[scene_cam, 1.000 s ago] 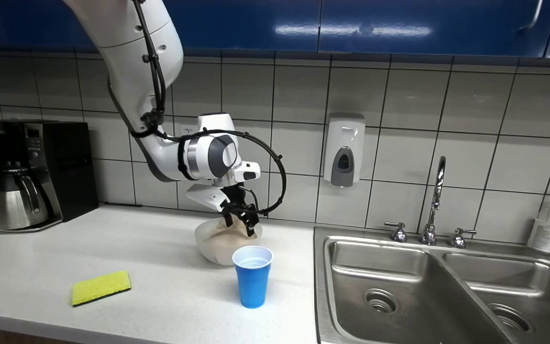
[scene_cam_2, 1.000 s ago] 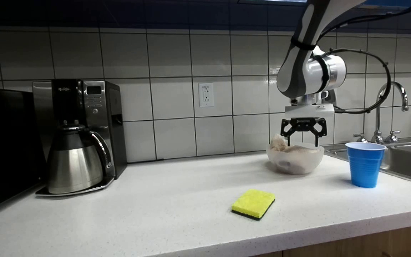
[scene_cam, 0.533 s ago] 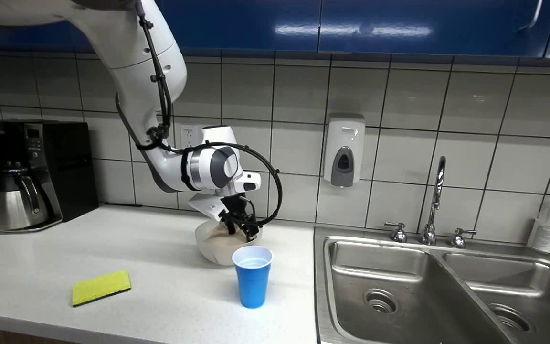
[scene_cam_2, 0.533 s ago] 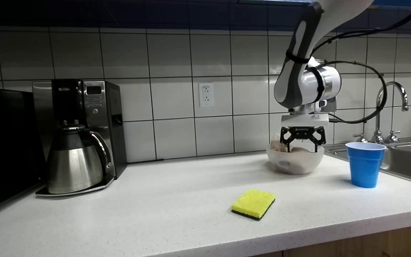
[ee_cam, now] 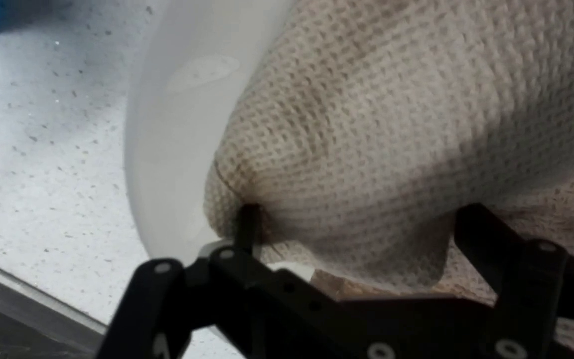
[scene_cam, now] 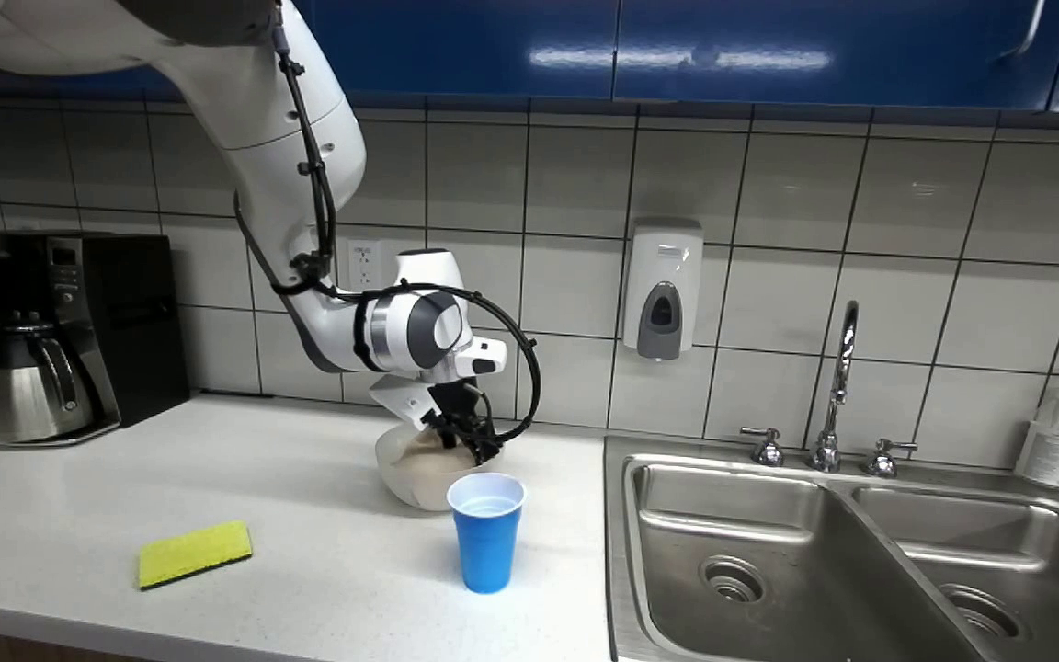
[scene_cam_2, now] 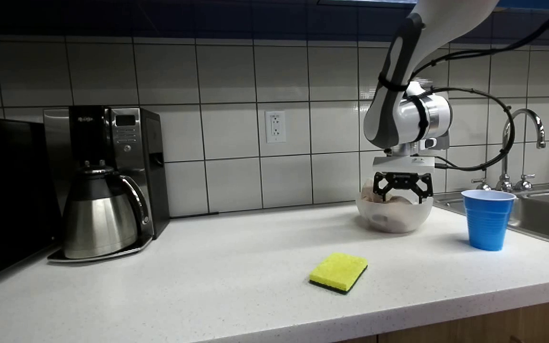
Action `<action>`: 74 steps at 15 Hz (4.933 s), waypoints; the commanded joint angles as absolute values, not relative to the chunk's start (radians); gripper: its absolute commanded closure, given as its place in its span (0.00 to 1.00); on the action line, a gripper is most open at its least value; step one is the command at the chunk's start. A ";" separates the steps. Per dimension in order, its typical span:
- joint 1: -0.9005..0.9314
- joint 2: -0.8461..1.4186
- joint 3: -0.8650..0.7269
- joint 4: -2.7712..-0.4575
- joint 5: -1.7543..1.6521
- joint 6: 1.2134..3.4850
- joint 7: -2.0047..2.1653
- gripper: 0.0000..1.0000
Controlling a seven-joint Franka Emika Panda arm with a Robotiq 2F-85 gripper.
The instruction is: Move the towel from the bowl to the stove top
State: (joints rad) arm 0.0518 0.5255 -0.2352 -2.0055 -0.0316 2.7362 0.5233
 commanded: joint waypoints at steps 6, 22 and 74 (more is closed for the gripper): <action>0.076 0.528 -0.242 -1.995 -0.011 2.692 0.532 0.00; 0.079 0.508 -0.248 -2.017 -0.021 2.669 0.531 1.00; 0.036 -0.302 0.060 -2.486 0.152 2.713 0.331 0.99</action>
State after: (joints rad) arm 0.0347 -0.3356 0.0323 -2.4845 0.1295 2.6495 0.3310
